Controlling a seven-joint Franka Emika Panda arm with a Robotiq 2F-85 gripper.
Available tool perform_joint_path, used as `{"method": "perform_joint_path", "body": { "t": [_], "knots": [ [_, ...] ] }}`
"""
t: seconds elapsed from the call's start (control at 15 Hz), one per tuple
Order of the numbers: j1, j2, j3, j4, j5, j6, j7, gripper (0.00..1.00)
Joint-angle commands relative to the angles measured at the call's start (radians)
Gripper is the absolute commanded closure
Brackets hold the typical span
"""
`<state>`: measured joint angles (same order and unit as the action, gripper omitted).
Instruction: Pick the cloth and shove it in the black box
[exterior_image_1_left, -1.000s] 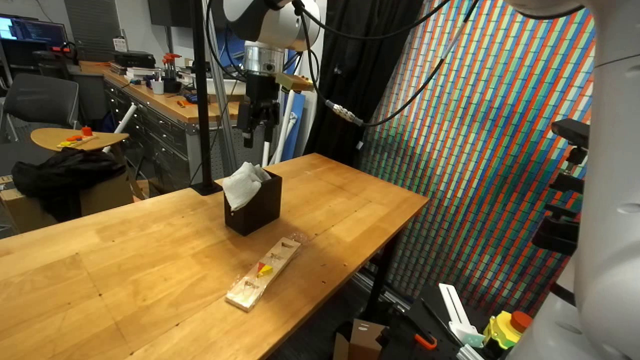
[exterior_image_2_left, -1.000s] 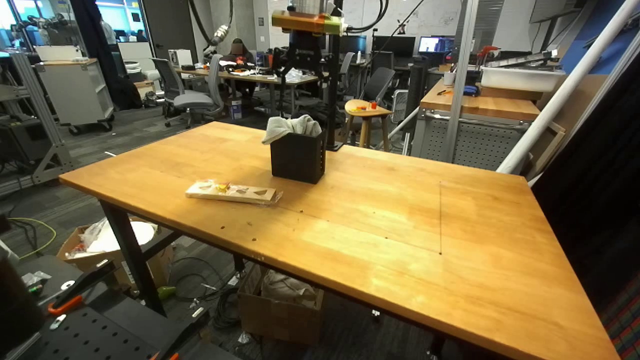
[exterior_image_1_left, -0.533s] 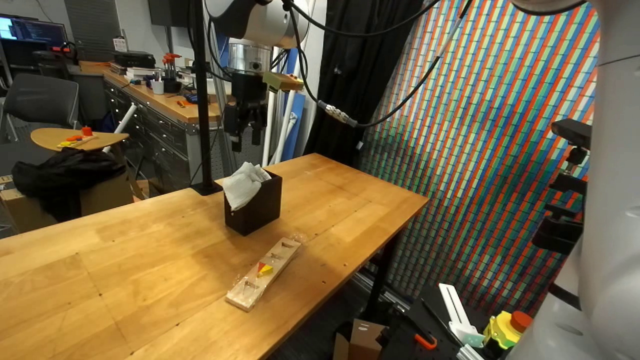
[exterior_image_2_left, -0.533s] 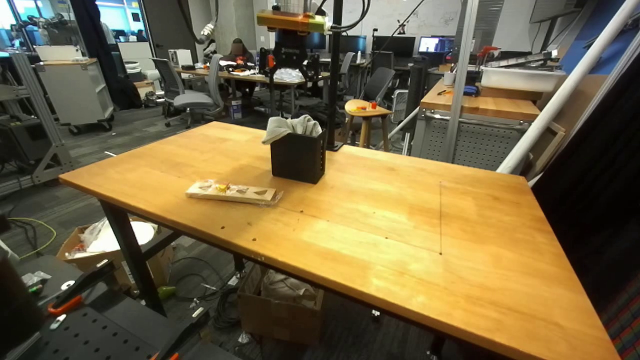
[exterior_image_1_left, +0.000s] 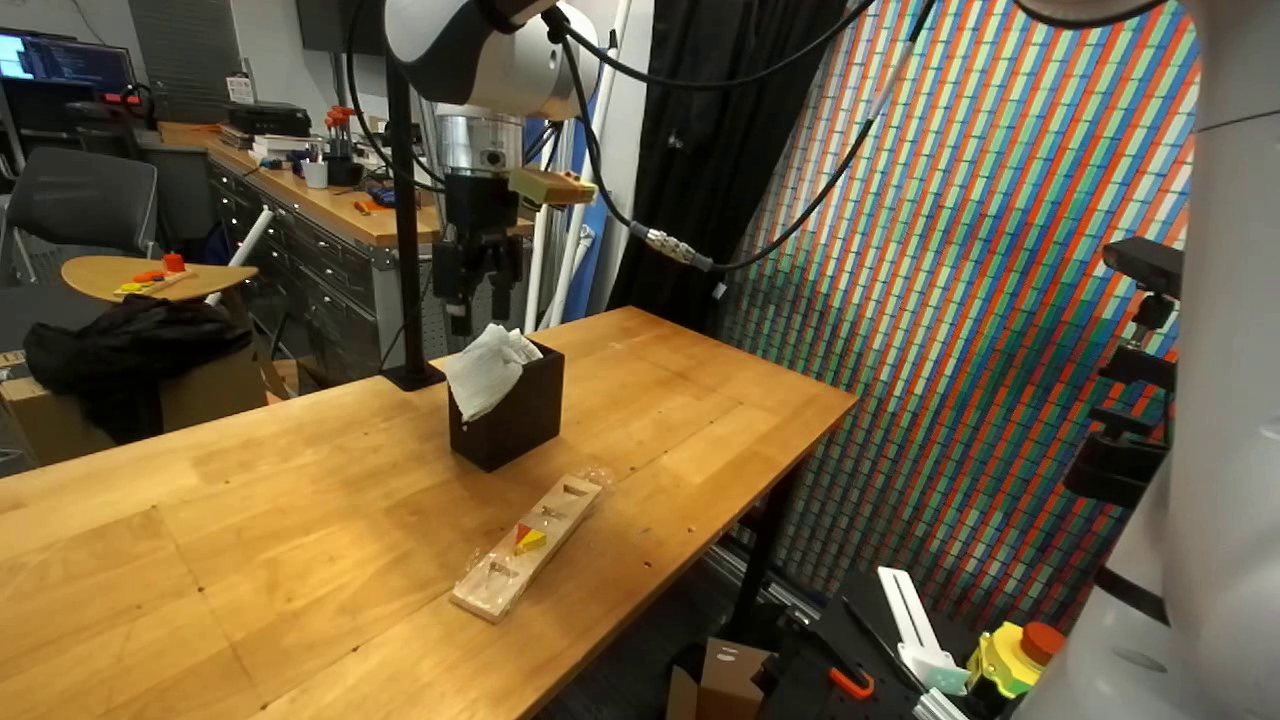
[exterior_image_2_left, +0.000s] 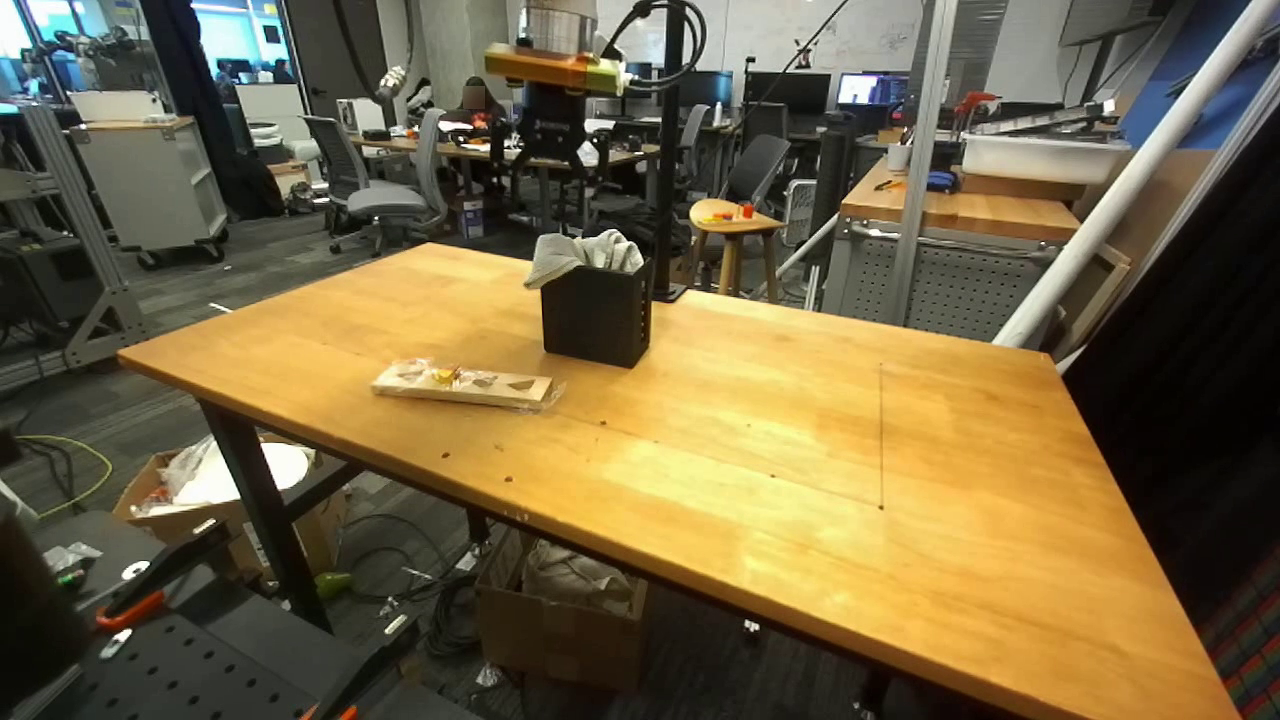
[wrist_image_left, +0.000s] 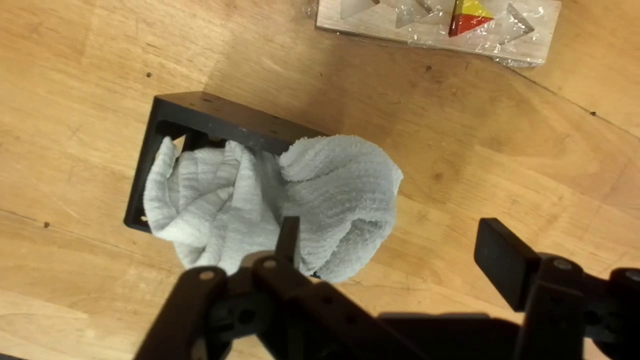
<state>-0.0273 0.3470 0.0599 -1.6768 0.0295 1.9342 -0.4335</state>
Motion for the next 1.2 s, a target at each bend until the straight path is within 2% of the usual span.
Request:
{"method": "perform_joint_path", "body": {
  "t": [0.0, 0.73, 0.87, 0.93, 1.13],
  "knots": [
    [0.017, -0.012, 0.01, -0.027, -0.006, 0.028, 0.03, 0.09],
    [0.025, 0.01, 0.002, -0.072, -0.047, 0.085, 0.038, 0.13],
    [0.027, 0.014, 0.001, -0.062, -0.066, 0.084, 0.037, 0.38],
    [0.028, 0.015, 0.001, -0.059, -0.073, 0.085, 0.037, 0.4],
    [0.027, 0.017, 0.005, -0.062, -0.082, 0.098, 0.035, 0.65]
  ]
}}
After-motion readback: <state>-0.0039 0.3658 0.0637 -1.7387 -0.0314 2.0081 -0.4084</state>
